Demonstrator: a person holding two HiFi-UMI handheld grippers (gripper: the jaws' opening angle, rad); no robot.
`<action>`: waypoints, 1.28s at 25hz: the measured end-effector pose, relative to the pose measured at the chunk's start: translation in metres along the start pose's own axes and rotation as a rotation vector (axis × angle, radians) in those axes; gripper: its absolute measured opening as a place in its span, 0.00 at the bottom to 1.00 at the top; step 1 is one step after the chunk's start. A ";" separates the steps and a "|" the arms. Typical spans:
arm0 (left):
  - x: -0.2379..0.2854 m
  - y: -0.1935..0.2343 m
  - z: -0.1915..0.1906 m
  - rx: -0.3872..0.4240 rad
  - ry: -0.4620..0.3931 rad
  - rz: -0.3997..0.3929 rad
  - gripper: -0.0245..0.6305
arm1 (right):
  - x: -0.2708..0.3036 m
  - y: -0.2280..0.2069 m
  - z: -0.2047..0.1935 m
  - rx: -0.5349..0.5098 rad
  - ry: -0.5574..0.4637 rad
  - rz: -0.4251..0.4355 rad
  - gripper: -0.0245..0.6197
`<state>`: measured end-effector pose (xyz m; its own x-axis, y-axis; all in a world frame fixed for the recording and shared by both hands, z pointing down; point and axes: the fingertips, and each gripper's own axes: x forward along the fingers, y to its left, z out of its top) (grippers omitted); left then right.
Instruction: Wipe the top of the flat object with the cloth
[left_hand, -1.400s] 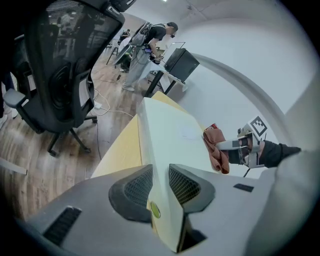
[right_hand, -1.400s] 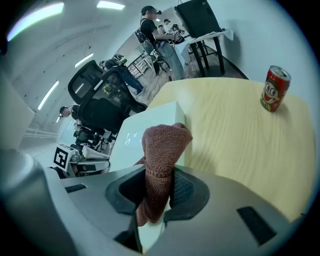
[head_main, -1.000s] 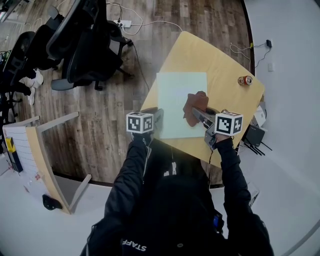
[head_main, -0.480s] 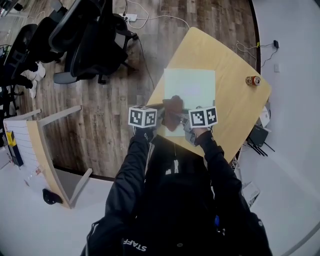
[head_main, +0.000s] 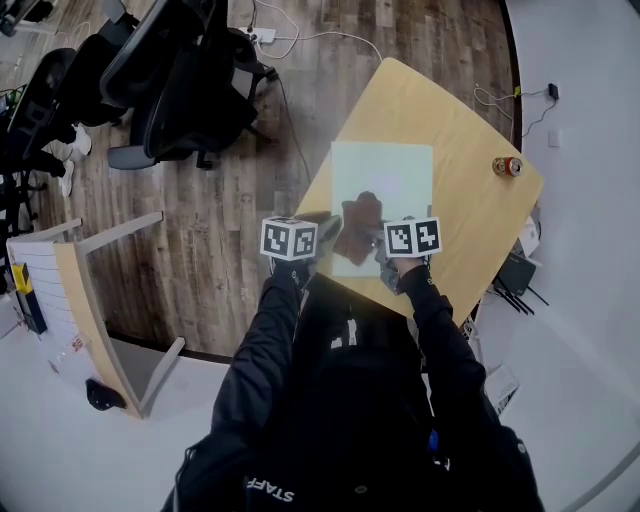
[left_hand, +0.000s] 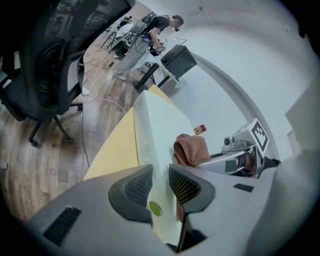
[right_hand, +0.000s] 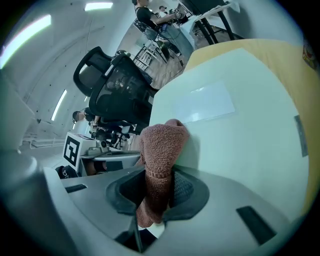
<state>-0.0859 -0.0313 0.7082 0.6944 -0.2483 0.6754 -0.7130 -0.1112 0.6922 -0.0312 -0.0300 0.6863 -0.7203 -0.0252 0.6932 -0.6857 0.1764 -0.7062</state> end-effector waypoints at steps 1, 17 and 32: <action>0.000 -0.001 0.000 0.000 0.002 -0.004 0.22 | -0.003 -0.003 -0.001 0.000 0.003 -0.007 0.20; 0.002 -0.001 0.000 0.007 0.006 0.000 0.22 | -0.074 -0.070 -0.005 0.016 -0.049 -0.135 0.20; 0.001 -0.001 -0.001 0.024 0.010 0.040 0.22 | -0.149 -0.108 -0.001 0.048 -0.170 -0.213 0.20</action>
<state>-0.0844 -0.0309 0.7084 0.6658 -0.2431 0.7054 -0.7426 -0.1239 0.6582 0.1500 -0.0439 0.6594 -0.5636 -0.2219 0.7957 -0.8250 0.1031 -0.5556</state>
